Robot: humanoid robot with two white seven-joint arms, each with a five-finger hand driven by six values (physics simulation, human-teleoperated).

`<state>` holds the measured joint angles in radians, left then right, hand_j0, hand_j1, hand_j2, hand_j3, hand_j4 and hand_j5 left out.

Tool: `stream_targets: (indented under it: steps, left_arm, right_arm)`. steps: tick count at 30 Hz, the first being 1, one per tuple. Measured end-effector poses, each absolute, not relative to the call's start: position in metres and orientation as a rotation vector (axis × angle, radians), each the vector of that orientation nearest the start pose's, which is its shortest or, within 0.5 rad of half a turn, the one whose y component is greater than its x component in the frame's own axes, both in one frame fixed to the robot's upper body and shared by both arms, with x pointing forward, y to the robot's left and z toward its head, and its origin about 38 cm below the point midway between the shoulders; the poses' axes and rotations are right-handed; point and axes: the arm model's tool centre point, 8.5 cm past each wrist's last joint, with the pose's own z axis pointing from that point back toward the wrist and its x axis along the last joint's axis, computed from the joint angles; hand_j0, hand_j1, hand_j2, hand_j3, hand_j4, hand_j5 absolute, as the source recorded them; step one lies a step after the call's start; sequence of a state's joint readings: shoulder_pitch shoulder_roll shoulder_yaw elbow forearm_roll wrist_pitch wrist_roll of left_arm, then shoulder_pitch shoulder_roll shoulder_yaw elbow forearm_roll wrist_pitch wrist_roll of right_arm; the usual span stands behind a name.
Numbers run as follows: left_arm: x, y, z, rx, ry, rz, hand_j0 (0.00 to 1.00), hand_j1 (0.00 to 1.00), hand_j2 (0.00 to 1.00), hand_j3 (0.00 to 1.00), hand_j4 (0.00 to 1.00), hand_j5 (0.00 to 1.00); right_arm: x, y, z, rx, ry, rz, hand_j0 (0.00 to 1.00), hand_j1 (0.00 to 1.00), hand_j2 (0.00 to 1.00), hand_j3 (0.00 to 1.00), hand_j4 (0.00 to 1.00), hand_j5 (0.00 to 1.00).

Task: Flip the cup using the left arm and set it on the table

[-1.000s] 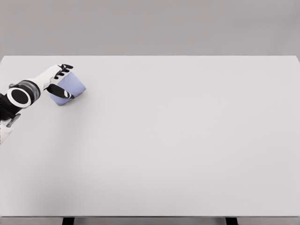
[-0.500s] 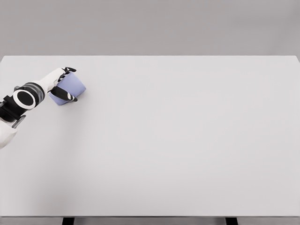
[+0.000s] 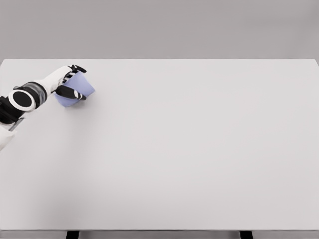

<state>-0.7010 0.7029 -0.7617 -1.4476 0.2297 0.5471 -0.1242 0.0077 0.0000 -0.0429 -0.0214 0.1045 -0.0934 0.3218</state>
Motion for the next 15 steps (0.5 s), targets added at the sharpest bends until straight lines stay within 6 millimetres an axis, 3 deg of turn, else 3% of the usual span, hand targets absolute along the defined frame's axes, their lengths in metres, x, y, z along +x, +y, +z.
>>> stream_targets:
  steps: [7,15]
  left_arm:
    - [0.467,0.331,0.2,0.051,-1.225,-0.882,0.65,0.65,0.65,0.65,0.65,0.65]
    - [0.448,0.319,0.191,-0.287,-1.273,-0.982,0.66,0.66,0.66,0.66,0.66,0.66]
  right_arm:
    - [0.01,-0.244,-0.26,0.236,-0.093,0.082,1.0,1.0,1.0,1.0,1.0,1.0]
    - [0.01,-0.244,-0.26,0.236,-0.093,0.082,1.0,1.0,1.0,1.0,1.0,1.0]
